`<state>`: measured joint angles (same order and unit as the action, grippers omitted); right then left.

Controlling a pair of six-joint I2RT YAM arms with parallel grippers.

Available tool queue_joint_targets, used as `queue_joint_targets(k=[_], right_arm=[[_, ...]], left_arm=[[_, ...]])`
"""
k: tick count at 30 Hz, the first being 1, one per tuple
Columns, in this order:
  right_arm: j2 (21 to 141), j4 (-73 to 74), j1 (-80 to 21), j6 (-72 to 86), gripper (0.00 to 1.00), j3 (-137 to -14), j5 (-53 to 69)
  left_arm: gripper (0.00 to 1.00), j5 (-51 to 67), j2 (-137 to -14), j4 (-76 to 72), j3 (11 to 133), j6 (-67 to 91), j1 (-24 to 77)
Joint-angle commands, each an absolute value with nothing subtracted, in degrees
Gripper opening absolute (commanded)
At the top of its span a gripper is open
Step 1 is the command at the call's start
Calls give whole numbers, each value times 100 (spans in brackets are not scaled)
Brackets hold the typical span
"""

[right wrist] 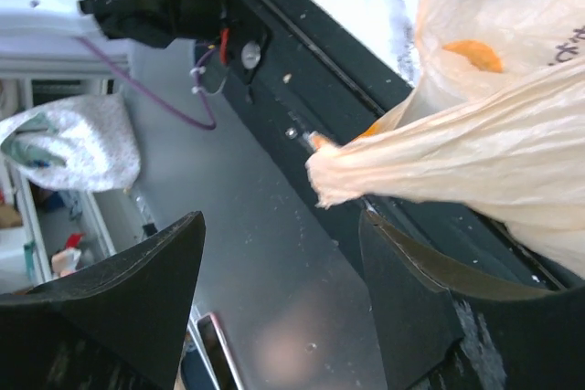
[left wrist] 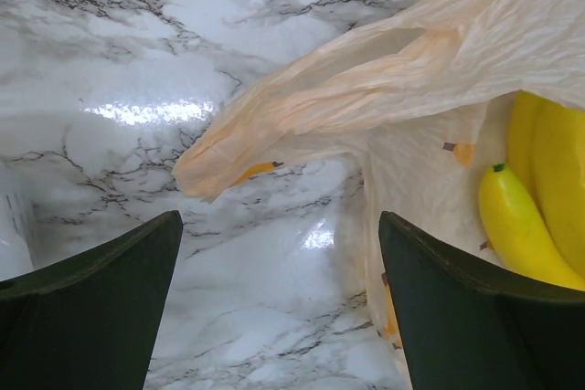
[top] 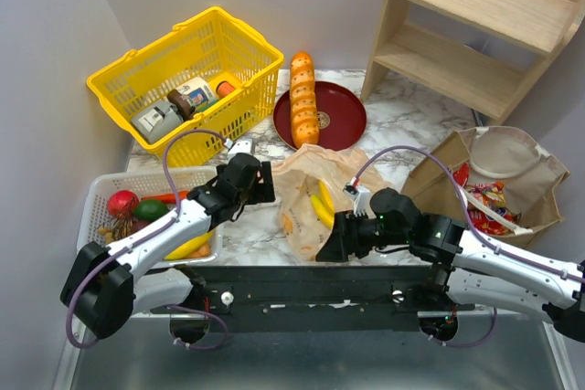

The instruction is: Place the mixed food into the grocery bags and tie them

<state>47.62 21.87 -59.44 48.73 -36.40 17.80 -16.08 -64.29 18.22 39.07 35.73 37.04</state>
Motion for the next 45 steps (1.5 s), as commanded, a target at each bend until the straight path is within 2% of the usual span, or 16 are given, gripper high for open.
queue_joint_targets(k=[1,5,13,14,16,17,25,26,28,31,32,33,35,45], right_arm=[[5044,1855,-6091,5177,77,-3682,1082],[5326,1854,-6179,5194,78,-3805,783],[5537,2004,-6319,5563,75,-3867,89],[5563,2004,-6372,5590,75,-3885,36],[5607,2013,-6416,5668,75,-3963,-306],[5634,1987,-6468,5678,75,-3999,-377],[6397,1740,-6688,5529,76,-4490,-896],[6503,1749,-6715,5502,76,-4648,-914],[6775,1802,-6724,5415,74,-4781,-1054],[7030,1854,-6732,5292,65,-5009,-1317],[7214,1872,-6732,5248,63,-5079,-1371],[7346,1942,-6741,5186,60,-5254,-1415],[7723,2074,-6741,5010,59,-5466,-1634],[9078,3311,-6767,4517,33,-6547,-2768]], left_arm=[[96,-1406,-6820,1556,3805,3191,3621],[94,-1538,-7206,1363,3876,3059,3621],[77,-1731,-7717,1178,4104,2690,3621],[72,-1740,-7725,1117,4096,2655,3612],[69,-1758,-7699,1055,4087,2611,3612],[63,-1793,-7656,1011,4087,2576,3612],[48,-1758,-7524,414,3902,2540,3612],[40,-1740,-7532,300,3902,2549,3612],[35,-1705,-7524,176,3868,2532,3612],[20,-1670,-7445,26,3815,2505,3612],[12,-1653,-7410,-148,3806,2487,3612],[10,-1626,-7392,-202,3788,2470,3621],[1,-1547,-7348,-281,3779,2461,3612],[0,-1302,-6926,-282,3788,2443,3621]])
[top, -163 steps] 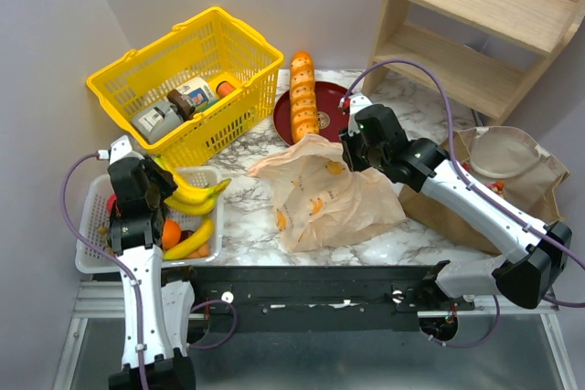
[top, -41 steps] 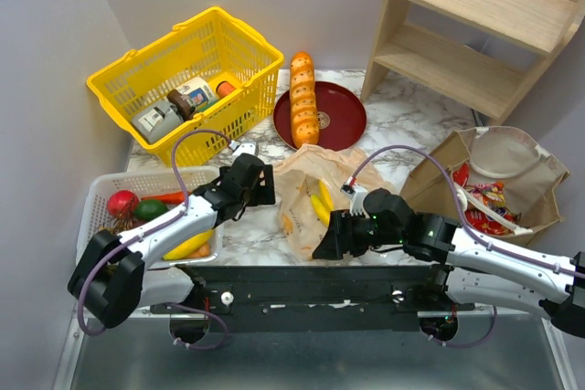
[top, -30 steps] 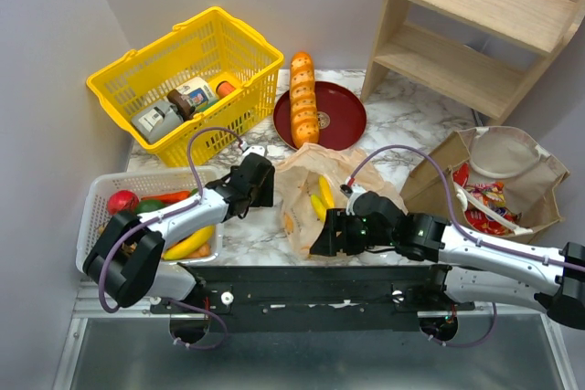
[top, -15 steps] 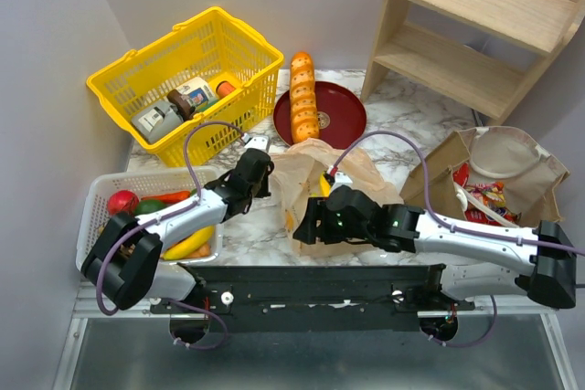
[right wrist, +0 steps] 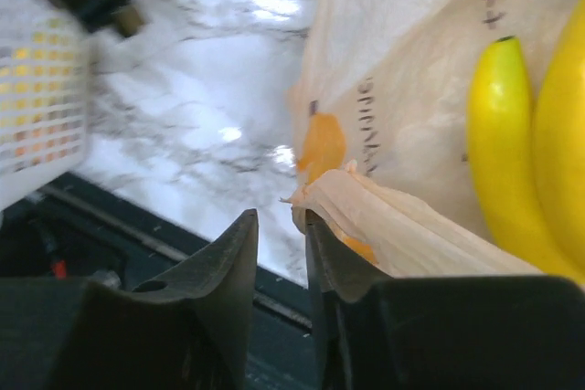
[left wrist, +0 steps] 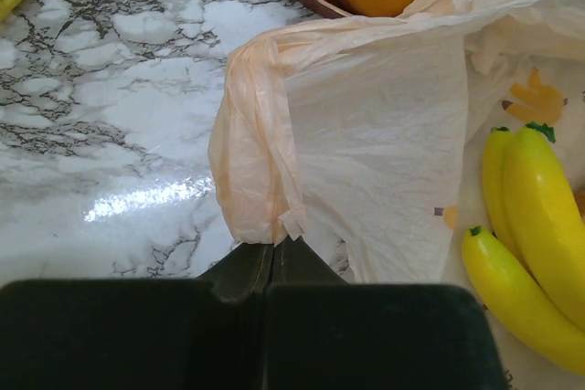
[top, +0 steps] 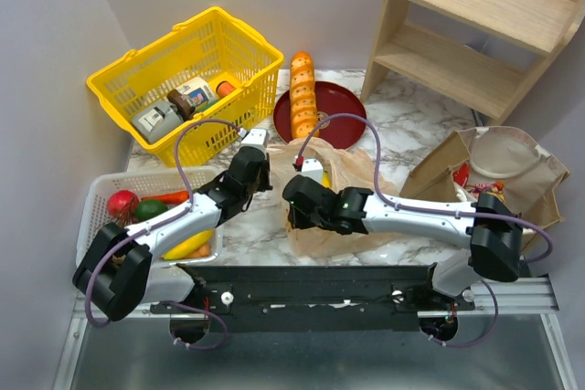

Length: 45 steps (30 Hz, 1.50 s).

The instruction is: Place the mixed food into the grocery bags and tie them

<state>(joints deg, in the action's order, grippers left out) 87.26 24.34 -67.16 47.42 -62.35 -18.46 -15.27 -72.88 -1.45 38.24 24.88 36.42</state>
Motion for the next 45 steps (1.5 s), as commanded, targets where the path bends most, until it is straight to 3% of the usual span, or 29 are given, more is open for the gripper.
queue_joint_targets(k=[1,6,9,10,12,18,23,29,30,31,34,39,45], right_arm=[[9131,3427,-6776,4518,33,-6600,-2838],[8939,3752,-6970,4403,29,-6715,-3155],[8921,4085,-6978,4465,19,-6689,-3462],[8930,4174,-6970,4534,10,-6636,-3654],[8912,4515,-6978,4623,1,-6644,-3823],[7939,4431,-7005,4527,1,-6723,-3727],[6330,3675,-7005,3640,1,-6873,-3384],[5880,3481,-6987,2691,1,-7487,-3332],[5923,3489,-6987,2629,4,-7567,-3192],[5976,3481,-6996,2654,27,-7698,-3016],[6178,3131,-6996,2847,75,-7420,-2112],[6872,2137,-7066,1804,94,-6864,-116],[7699,2083,-7383,432,100,-6969,-430]], left_arm=[[0,-1249,-6882,-220,3866,2435,3612],[0,-932,-6434,693,4481,2400,3621],[0,-563,-6040,1115,4903,2347,3621],[0,-458,-5960,1238,5122,2303,3621],[0,-404,-5810,1669,5325,2250,3621],[0,-457,-5626,2539,6002,2030,3612],[0,-247,-5519,2882,6758,2065,3612],[0,377,-5581,2805,7330,2320,3612],[0,430,-5616,2778,7347,2338,3612],[0,448,-5651,2786,7356,2347,3612],[0,431,-5792,2786,7330,2347,3612],[0,562,-5994,2663,7198,2320,3612],[0,598,-6187,2768,7295,2180,3604]])
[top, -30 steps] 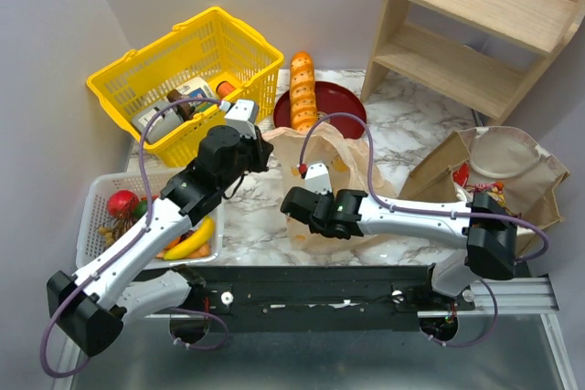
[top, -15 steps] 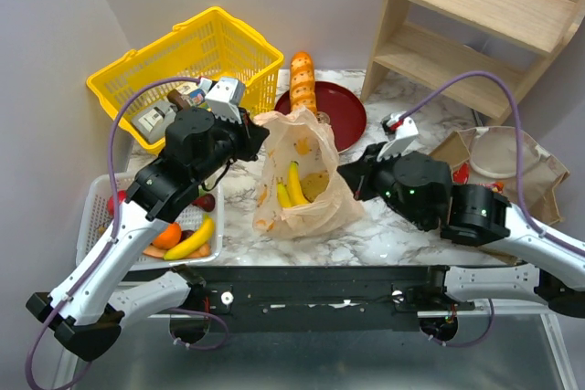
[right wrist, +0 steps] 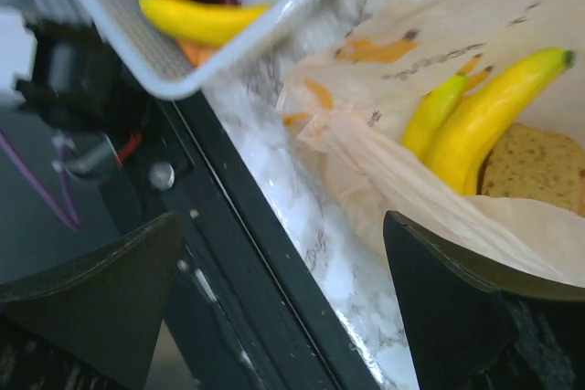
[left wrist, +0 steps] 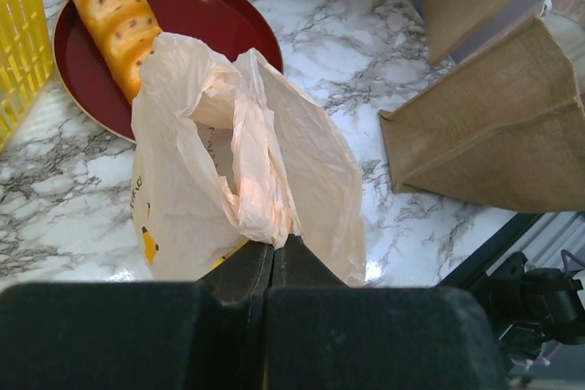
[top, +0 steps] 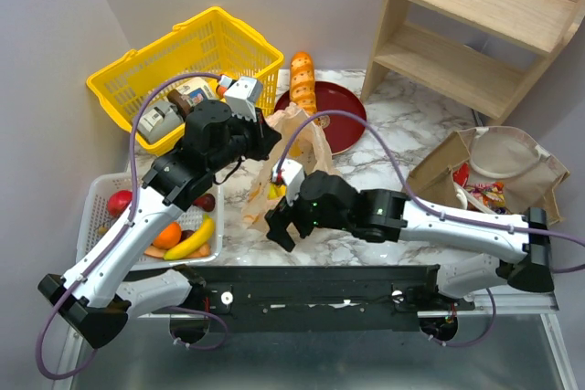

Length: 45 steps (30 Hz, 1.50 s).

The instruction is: Place the mixed food into the grocery bags and tie them

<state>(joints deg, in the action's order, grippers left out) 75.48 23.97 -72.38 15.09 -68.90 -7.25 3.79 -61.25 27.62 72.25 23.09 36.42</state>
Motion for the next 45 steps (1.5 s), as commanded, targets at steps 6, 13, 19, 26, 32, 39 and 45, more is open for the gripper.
queue_joint_targets(k=[6,13,19,26,32,39,45], right_arm=[[7901,1854,-7444,-579,100,-7163,-966],[8235,1819,-7313,-1520,100,-7146,-1503],[8262,1609,-6715,-1679,95,-6768,-1073],[8569,1380,-6434,-1644,57,-6601,-766],[7780,1423,-6434,-1232,1,-6714,-677],[6154,1784,-6434,-923,1,-7128,-747],[5950,1784,-6434,-862,1,-6856,-1063]], left_arm=[[0,484,-6249,2786,7356,2101,3604],[0,457,-6319,2830,7497,2074,3604],[0,431,-6346,2892,7585,2022,3604],[0,334,-6354,2909,7646,1978,3595],[0,-234,-6433,3207,7734,1697,3542],[0,-571,-6644,3498,8182,1389,3402],[0,-589,-6986,3551,8262,1301,3349]])
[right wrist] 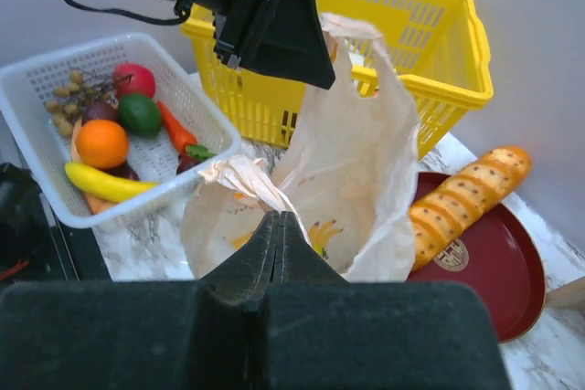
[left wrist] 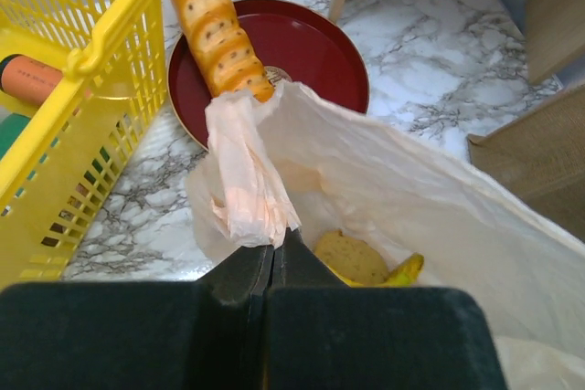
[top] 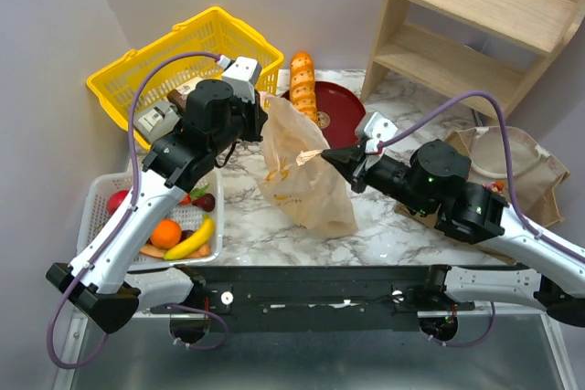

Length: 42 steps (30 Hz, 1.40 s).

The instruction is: Place the mixed food into the grocery bags and tie them

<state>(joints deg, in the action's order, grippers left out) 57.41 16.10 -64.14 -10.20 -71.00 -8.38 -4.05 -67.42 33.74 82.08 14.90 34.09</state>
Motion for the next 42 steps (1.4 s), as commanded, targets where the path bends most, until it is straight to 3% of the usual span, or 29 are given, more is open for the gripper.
queue_joint_targets(k=[1,5,8,9,12,21,25,27,29,34,38,42], right_arm=[[5976,1784,-6442,-827,1,-6751,-1055],[6108,1732,-6434,-458,1,-6478,-958],[6205,1705,-6442,-212,1,-6399,-940],[6205,1679,-6434,-185,1,-6398,-949],[6152,1687,-6434,-123,1,-6407,-1150],[5766,1767,-6407,-299,1,-6407,-1415],[5669,1767,-6346,-308,1,-6355,-1336],[5643,1767,-6328,-325,1,-6337,-1249],[5616,1749,-6311,-325,1,-6302,-1196],[5581,1731,-6276,-351,1,-6284,-1187],[5546,1723,-6267,-439,1,-6328,-1143],[5520,1731,-6240,-518,1,-6346,-1072]], left_arm=[[0,-598,-7031,3568,8210,1283,3323],[0,-746,-7268,3638,7832,1327,3252],[40,-1071,-7251,3875,7647,1467,3226],[73,-1142,-7120,3911,7586,1590,3217],[99,-1414,-6638,4051,7269,1818,3208],[99,-1908,-5371,5254,6461,3418,3033],[99,-952,-5519,5037,5864,3665,2043],[99,-56,-5537,4547,5372,3805,980],[99,-52,-5458,4351,5116,3920,320],[99,-913,-5177,4509,4993,4068,115],[98,-677,-5203,4167,4370,4508,53],[90,-712,-5195,3553,3816,5096,53]])
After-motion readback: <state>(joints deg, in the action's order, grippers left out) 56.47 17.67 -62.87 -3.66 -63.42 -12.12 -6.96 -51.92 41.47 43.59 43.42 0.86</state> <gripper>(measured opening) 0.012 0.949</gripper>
